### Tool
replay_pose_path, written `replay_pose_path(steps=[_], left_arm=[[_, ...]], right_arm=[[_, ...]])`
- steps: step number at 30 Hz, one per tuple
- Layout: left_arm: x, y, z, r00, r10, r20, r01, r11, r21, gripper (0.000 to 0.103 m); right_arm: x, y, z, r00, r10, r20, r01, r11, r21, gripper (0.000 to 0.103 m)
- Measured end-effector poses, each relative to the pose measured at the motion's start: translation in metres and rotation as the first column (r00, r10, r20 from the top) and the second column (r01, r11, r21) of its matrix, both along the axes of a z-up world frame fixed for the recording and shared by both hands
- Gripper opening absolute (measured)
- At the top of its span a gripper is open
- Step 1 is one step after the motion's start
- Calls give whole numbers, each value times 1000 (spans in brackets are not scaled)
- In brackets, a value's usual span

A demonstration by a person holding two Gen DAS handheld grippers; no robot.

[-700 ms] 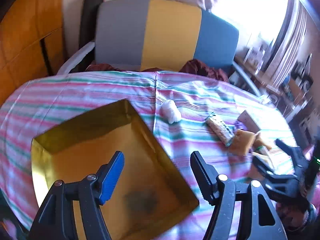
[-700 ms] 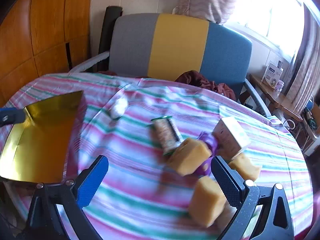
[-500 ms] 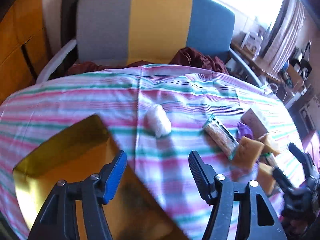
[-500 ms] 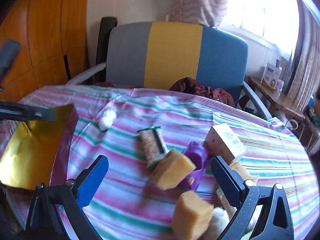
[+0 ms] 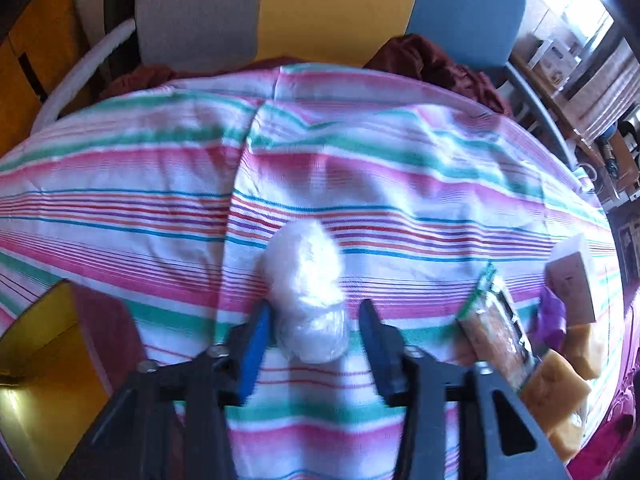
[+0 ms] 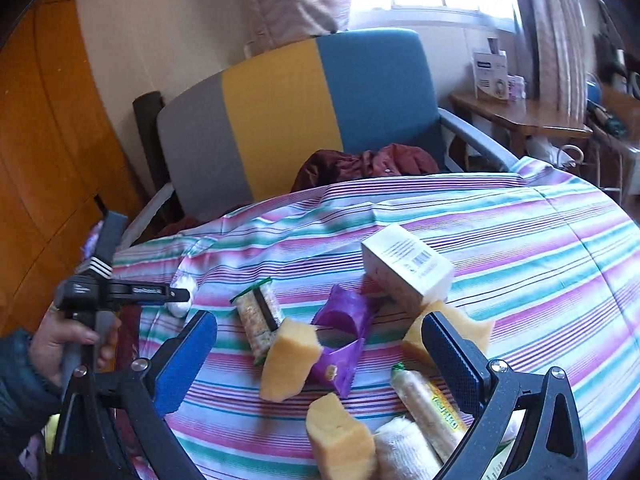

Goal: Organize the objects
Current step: 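Grasp the white plastic-wrapped ball with the left gripper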

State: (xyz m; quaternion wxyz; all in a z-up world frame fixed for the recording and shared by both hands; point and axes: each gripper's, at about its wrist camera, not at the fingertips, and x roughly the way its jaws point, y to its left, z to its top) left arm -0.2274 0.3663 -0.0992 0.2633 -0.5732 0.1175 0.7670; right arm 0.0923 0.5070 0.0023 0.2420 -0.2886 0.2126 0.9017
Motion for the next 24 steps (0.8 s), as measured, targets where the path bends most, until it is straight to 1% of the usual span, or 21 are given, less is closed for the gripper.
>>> replay_pose_path(steps=[2, 6, 8, 9, 12, 15, 17, 19, 21, 24], left_arm=[[7, 1, 0, 999, -12, -52, 12, 1000, -11, 35], [30, -8, 21, 991, -31, -132, 36, 999, 37, 35], [52, -16, 35, 985, -58, -164, 70, 995, 68, 35], [63, -20, 42, 982, -69, -174, 85, 993, 84, 35], [97, -33, 61, 971, -111, -210, 140, 981, 131, 35], [130, -48, 73, 967, -133, -216, 173, 969, 179, 35], [144, -60, 77, 969, -127, -214, 171, 963, 206, 35], [160, -74, 81, 971, -116, -210, 165, 958, 233, 35], [172, -87, 84, 971, -107, -215, 160, 956, 247, 35], [194, -106, 91, 966, -97, -238, 157, 956, 249, 35]], right_arm=[[1, 2, 1, 1000, -10, 1, 10, 1000, 4, 103], [9, 15, 3, 999, -48, -22, 48, 999, -9, 103], [18, 26, 5, 995, -90, -45, 88, 996, -31, 103], [24, 35, 5, 990, -127, -57, 124, 991, -51, 103], [38, 56, 2, 977, -195, -83, 184, 975, -126, 103], [48, 73, -7, 967, -240, -84, 217, 951, -218, 103], [48, 78, -13, 971, -222, -84, 191, 942, -275, 99], [40, 78, -19, 982, -175, -76, 143, 940, -311, 96], [27, 68, -23, 993, -97, -65, 71, 945, -318, 93], [5, 47, -28, 1000, 16, -26, -23, 957, -290, 89]])
